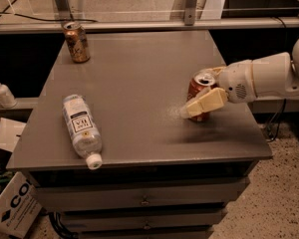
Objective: Knock coke can over
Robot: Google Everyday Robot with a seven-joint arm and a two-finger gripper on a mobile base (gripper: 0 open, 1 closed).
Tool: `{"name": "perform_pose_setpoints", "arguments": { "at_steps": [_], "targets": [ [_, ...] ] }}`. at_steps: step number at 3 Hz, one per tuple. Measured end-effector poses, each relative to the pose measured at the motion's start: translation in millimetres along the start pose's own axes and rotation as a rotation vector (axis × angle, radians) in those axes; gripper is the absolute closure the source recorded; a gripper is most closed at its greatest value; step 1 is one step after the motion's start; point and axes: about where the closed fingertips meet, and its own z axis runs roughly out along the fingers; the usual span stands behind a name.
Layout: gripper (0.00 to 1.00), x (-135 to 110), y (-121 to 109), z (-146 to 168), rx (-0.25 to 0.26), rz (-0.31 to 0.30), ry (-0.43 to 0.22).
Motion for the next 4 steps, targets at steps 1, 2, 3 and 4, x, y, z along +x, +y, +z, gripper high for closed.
{"name": "perform_pose_setpoints", "arguments": {
  "at_steps": [1,2,3,4],
  "targets": [
    [0.0,-23,1,36,-0.045,-0.012,-0.052],
    [0.0,-64,7,66,-0.083,-0.043,-0.096],
    [0.0,-107,18,86,-0.118,-0.081,-0.136],
    [0.0,-153,46,120,-0.182,-0.126,-0.171]
  ]
}}
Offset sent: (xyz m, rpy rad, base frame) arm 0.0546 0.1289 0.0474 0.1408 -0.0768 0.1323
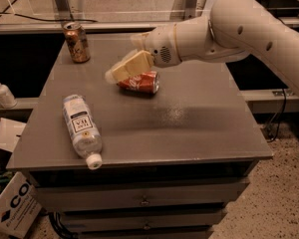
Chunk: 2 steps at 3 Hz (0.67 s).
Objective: Knock coke can over
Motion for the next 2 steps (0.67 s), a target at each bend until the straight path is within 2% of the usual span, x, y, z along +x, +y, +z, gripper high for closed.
{"name": "perform_pose_setpoints", "arguments": {
  "at_steps": [1,2],
  "targets": [
    [0.0,0,0,1,-0.002,-0.001,0.0],
    [0.0,14,-3,-13,0.02,0.003,0.015]
  ]
}}
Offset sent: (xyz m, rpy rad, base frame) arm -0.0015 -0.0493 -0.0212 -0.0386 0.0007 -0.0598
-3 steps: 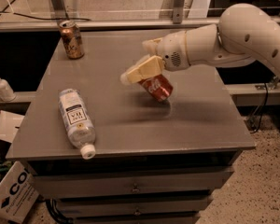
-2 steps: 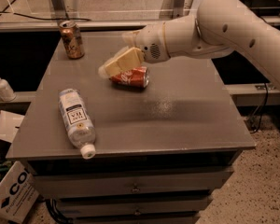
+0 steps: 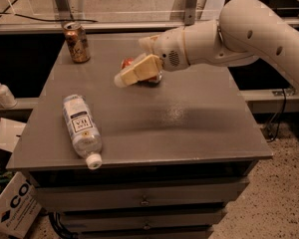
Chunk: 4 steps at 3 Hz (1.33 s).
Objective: Knock coke can over
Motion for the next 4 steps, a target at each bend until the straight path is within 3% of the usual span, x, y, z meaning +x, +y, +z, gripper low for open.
{"name": "perform_pose_setpoints", "arguments": {
  "at_steps": [2,4],
  "targets": [
    [0.0,31,-21,-53,0.09,0.001,0.029],
    [0.0,52,-47,-133,0.209,-0.003,0.059]
  ]
}}
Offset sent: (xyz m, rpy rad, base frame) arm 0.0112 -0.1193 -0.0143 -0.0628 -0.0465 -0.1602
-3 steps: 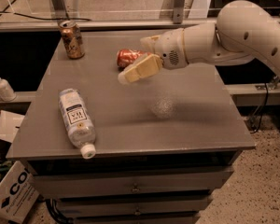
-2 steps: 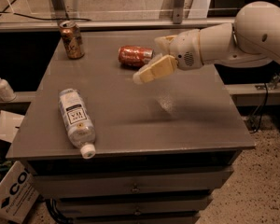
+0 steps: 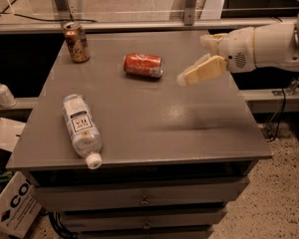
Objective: Knock coke can over
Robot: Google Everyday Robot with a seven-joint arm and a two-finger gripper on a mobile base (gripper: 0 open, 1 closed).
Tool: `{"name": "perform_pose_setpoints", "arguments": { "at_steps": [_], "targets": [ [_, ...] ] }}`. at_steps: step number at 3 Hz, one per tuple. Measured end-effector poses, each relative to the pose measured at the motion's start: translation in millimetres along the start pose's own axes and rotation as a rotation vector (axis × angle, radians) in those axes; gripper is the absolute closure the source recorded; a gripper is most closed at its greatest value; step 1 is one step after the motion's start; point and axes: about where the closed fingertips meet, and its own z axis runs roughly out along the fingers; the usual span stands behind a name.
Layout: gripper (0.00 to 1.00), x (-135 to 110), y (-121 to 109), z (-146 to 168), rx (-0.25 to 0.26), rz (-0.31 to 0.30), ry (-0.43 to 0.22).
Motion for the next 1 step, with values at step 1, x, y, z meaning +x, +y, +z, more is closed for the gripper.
{"name": "perform_pose_setpoints", "arguments": {
  "at_steps": [1],
  "targets": [
    [0.0,0.8,-1.5,-3.0,0.005,0.001,0.001]
  ]
}}
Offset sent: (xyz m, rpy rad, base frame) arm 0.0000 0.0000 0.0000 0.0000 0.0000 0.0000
